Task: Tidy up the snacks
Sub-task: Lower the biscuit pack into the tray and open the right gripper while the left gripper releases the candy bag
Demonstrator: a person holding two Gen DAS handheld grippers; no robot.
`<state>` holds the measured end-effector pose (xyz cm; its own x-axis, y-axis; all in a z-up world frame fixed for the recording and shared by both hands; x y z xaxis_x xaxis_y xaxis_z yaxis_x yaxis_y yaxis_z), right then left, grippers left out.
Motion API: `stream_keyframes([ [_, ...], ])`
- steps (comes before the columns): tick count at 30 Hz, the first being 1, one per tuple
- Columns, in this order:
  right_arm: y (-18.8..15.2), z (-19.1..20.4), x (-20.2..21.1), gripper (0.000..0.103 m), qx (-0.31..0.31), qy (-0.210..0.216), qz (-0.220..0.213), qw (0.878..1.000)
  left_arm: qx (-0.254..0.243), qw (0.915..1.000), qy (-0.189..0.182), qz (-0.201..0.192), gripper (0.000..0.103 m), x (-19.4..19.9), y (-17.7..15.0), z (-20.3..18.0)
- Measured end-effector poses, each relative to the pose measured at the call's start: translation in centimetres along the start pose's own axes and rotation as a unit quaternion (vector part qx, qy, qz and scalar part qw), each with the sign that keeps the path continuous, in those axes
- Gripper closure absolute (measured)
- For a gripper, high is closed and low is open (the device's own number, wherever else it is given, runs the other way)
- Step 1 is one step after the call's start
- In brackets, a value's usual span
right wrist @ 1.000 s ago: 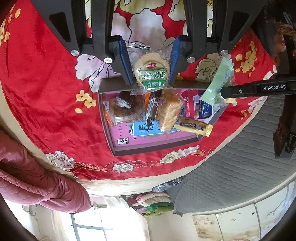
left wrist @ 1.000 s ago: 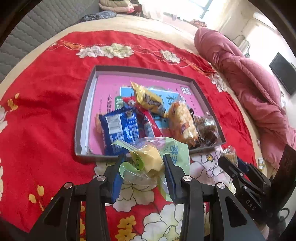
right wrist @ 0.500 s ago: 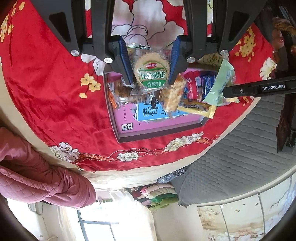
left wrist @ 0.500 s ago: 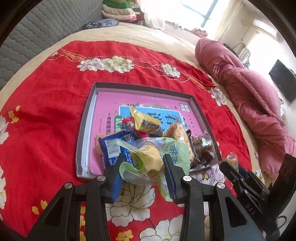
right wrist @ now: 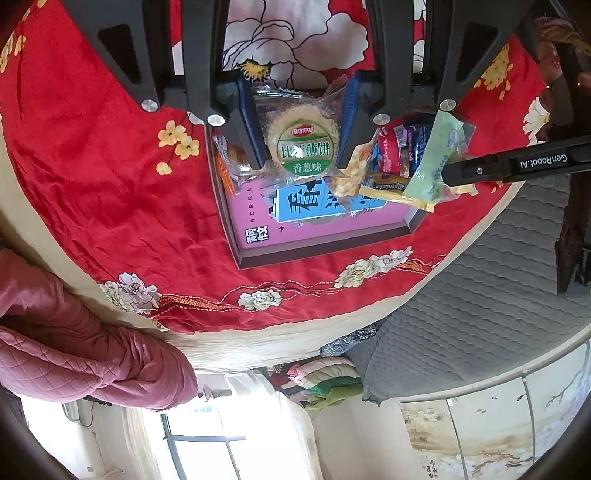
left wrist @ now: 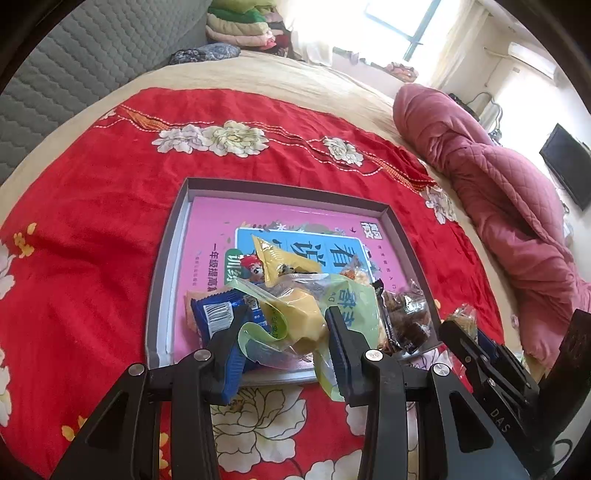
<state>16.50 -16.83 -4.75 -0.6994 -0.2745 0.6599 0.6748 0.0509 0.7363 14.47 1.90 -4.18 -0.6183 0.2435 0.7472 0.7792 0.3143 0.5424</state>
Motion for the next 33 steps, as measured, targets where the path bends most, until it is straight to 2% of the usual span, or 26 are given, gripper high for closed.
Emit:
stream_keyframes([
  [10, 0.3, 0.3, -1.3, 0.065, 0.005, -0.002, 0.007, 1.000, -0.002, 0.9999, 0.009, 0.008, 0.061, -1.5, 0.1, 0.1],
  [21, -0.3, 1.4, -5.4, 0.064, 0.024, -0.005, 0.039, 0.999, 0.010, 0.9995, 0.018, 0.023, 0.061, -3.6, -0.1, 0.9],
  [25, -0.2, 1.7, -5.6, 0.064, 0.028, -0.010, 0.033, 0.999, 0.006, 0.9997, 0.012, 0.018, 0.059, -3.5, 0.2, 0.7],
  [28, -0.2, 1.7, -5.5, 0.063, 0.027, -0.010, 0.033, 0.999, 0.003, 0.9998, 0.011, 0.016, 0.053, -3.3, 0.3, 0.6],
  [33, -0.1, 1.4, -5.1, 0.048, 0.021, -0.016, 0.026, 0.999, 0.003, 0.9999, 0.006, 0.014, 0.049, -2.8, 0.2, 0.4],
])
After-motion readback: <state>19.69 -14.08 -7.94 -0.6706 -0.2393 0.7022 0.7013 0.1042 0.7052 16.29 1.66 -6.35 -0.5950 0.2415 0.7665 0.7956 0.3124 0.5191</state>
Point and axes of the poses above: each gripper's, at about its wrist camera, not at the fingertips, and x roughly against the way its jaws point, z to its left, y to its top, the point moved 5 cm from there along -x, roughly the way its jaws point, and after that the axes turned 7 degrees about -y, right-handed, at the moved point
